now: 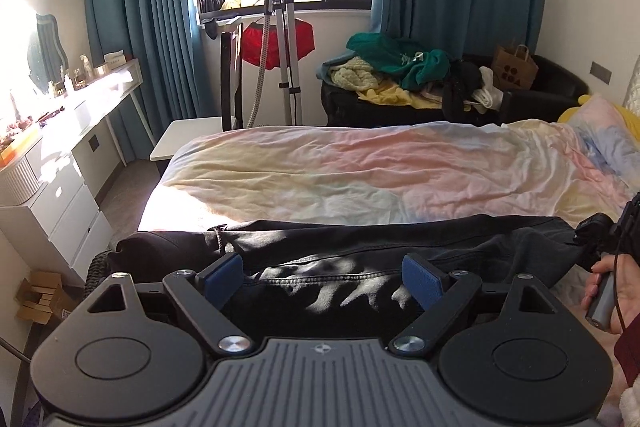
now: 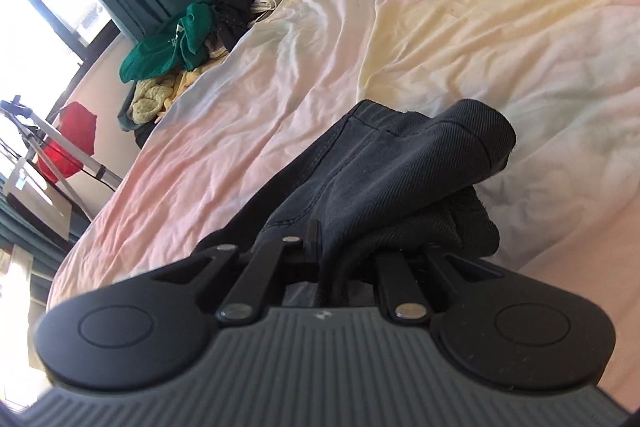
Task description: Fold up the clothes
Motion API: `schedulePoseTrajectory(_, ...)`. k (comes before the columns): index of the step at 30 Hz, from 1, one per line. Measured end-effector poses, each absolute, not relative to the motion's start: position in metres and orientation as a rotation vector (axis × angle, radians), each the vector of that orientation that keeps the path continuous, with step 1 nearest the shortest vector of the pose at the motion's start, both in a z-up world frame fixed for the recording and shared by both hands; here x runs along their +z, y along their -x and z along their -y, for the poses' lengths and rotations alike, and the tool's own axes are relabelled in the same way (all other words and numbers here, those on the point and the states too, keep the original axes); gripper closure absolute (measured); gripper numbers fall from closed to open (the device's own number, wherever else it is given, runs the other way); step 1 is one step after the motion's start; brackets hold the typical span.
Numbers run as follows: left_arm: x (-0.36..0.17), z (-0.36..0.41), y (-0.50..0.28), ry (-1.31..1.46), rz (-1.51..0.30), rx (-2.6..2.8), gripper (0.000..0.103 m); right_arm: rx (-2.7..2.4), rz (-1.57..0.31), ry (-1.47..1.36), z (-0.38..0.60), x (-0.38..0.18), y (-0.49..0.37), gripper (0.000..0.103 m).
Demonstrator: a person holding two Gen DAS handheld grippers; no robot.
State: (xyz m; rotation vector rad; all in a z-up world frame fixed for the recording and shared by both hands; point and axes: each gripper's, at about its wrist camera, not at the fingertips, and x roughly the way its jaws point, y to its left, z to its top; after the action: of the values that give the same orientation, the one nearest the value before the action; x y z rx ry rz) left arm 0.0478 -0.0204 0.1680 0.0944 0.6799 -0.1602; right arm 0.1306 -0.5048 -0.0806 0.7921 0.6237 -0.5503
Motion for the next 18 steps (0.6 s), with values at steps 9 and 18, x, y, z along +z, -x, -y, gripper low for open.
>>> schedulePoseTrajectory(9,0.095,0.031,-0.114,-0.002,-0.678,-0.137,0.012,-0.573,-0.595,-0.817,0.507,-0.080,-0.138,0.093)
schedulePoseTrajectory(18,-0.015,0.049,-0.169,-0.020,-0.685,-0.076,0.012,-0.488,-0.428,-0.719,0.512,-0.136,-0.116,0.093)
